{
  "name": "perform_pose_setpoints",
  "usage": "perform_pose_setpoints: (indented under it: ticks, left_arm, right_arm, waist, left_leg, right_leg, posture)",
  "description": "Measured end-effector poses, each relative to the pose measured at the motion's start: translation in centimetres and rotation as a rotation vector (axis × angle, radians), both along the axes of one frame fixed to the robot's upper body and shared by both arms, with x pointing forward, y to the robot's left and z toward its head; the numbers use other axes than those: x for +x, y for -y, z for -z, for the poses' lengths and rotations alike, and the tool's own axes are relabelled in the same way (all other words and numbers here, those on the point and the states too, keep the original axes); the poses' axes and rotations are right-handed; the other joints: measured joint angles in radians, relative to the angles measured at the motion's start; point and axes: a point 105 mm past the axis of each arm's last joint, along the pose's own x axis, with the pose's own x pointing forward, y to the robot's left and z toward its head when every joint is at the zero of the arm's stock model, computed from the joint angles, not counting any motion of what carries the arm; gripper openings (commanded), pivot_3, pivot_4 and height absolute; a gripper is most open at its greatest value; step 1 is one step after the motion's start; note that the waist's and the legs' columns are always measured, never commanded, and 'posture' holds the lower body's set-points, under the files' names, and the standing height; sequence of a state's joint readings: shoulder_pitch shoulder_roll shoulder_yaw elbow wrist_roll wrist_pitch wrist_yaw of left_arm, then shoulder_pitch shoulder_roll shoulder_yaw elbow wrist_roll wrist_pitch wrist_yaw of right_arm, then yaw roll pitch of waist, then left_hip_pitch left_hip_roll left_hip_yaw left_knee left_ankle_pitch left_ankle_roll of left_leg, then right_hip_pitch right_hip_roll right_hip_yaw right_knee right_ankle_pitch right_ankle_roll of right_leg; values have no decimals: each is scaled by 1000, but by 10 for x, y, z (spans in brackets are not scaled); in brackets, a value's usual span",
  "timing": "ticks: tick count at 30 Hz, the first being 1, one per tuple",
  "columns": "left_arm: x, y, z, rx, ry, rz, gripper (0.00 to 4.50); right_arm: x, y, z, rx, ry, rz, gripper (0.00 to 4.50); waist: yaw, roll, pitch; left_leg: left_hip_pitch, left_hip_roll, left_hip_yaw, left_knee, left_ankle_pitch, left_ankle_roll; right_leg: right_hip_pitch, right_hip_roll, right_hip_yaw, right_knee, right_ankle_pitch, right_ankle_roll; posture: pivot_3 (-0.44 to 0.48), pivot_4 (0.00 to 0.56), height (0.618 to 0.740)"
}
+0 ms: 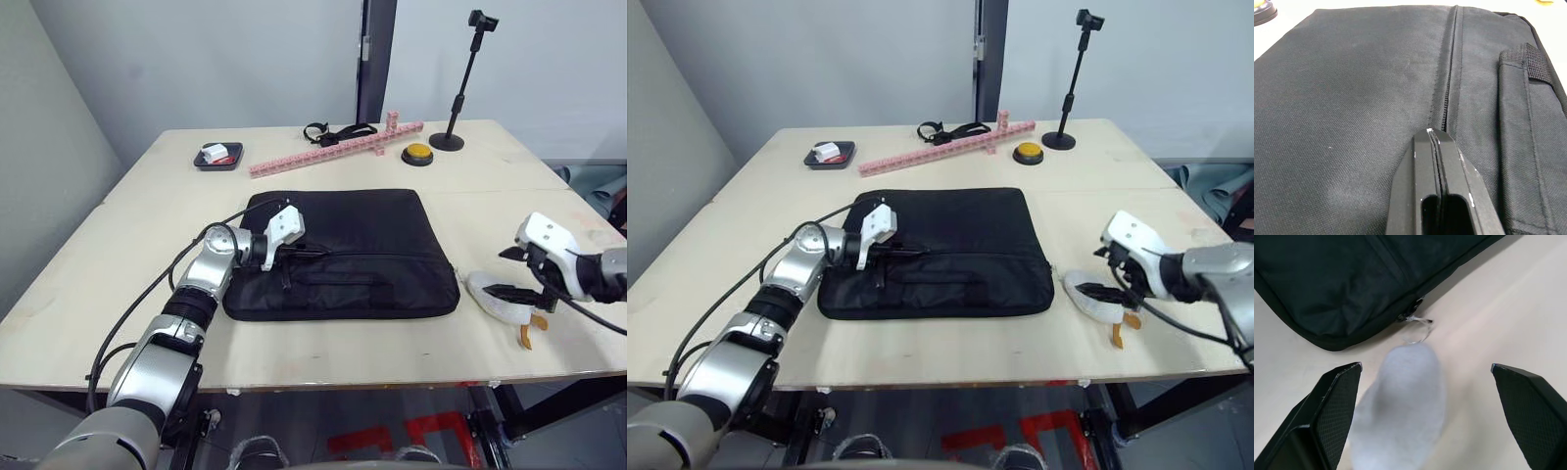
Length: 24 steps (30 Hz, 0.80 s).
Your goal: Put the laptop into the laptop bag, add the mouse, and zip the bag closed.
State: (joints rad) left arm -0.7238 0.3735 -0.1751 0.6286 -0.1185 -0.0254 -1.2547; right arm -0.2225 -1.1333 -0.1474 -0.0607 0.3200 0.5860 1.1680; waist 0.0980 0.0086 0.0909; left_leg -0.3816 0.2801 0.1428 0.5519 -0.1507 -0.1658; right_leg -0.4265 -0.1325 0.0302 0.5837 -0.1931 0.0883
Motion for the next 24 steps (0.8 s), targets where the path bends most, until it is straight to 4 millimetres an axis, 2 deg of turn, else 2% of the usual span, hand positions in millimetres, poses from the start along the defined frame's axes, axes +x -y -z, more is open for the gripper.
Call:
perform_pose_setpoints:
  ticks: [2,5,10,15,18,21,24]
  left_arm:
    - [-3,-2,-2,-25,-29,-13,0]
    - [-10,-7,-7,-73,-77,-29,813]
    - [-28,-15,-20,-124,-169,-44,2602]
    - [-38,-50,-46,-120,-179,-146,4406]
    - [-47,-72,-64,-93,-149,-196,4466]
    - [-58,-113,-82,-35,-133,-312,4466]
    - [-62,-116,-92,-46,-106,-317,4466]
  right_arm:
    - [-3,0,-11,3,-23,-49,4477]
    - [-5,1,-31,3,-19,-116,4500]
    - [5,-4,-60,27,30,-185,4500]
    - [8,-4,-65,50,7,-210,4500]
    - [11,-9,-71,61,26,-236,4500]
    - [13,-7,-73,74,33,-233,4500]
    - [14,-10,-73,77,39,-250,4500]
  waist:
    - [-1,0,1]
    - [-4,1,2]
    - [-10,-3,13]
    - [-8,-5,24]
    - [-8,-6,25]
    - [-9,-8,26]
    - [7,-8,26]
  left_leg:
    - [-1,0,1,0,0,0]
    - [-2,1,1,0,3,7]
    - [-5,1,2,1,5,9]
    - [-15,2,1,3,5,10]
    - [-18,2,0,6,3,12]
    - [-18,2,0,8,2,12]
    - [-18,2,-1,12,2,12]
  right_leg:
    - [-2,0,0,0,0,0]
    - [-3,1,0,0,0,0]
    - [-8,1,0,2,0,-1]
    - [-18,2,-1,5,-1,-4]
    - [-20,2,-1,8,-1,-6]
    - [-21,2,-1,10,-2,-8]
    - [-19,1,-1,13,-2,-13]
  posture:
    - [0,150,740]
    - [0,150,740]
    - [0,150,740]
    - [0,150,740]
    - [0,150,740]
    - [0,150,740]
    - [0,150,740]
